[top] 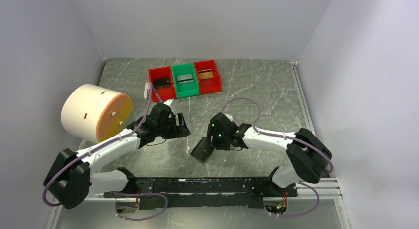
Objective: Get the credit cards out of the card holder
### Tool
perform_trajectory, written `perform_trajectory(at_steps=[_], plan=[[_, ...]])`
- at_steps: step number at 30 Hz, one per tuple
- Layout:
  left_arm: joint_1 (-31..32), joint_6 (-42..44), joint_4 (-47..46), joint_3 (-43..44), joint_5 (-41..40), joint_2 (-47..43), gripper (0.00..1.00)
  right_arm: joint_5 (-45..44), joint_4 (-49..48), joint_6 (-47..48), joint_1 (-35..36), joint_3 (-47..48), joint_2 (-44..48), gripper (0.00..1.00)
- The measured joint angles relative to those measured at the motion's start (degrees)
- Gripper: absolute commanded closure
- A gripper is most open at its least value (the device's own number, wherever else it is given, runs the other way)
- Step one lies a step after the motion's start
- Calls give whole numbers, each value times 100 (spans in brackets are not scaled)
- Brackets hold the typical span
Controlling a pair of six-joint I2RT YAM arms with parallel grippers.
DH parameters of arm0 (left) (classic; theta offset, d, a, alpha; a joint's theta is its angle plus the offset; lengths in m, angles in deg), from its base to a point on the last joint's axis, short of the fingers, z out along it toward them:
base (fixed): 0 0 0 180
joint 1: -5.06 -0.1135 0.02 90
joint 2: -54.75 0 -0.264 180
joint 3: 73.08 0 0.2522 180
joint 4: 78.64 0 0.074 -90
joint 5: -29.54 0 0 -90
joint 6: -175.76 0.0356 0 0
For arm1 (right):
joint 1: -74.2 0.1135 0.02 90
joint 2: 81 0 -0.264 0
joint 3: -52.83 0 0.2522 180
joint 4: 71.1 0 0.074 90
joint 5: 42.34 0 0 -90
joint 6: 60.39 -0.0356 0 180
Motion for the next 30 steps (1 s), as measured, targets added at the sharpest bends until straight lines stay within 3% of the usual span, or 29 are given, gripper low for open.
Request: perform_trajectory(at_steps=[8,19,26,30], plan=[[0,-179,-144,-275,17,-302,28,111,83,516,31,1331,-1010,30],[0,-437,-205,-590,-55,-634,31,-1261,1508,831,883,1729,-999,31],[0,-638,-181,-678,-245,-863,31,-1663,1832,809,1235,2197,-1429,32],[0,-730,-140,-752,-352,-1010,32,-1696,1832,811,1272,2380,-1687,38]])
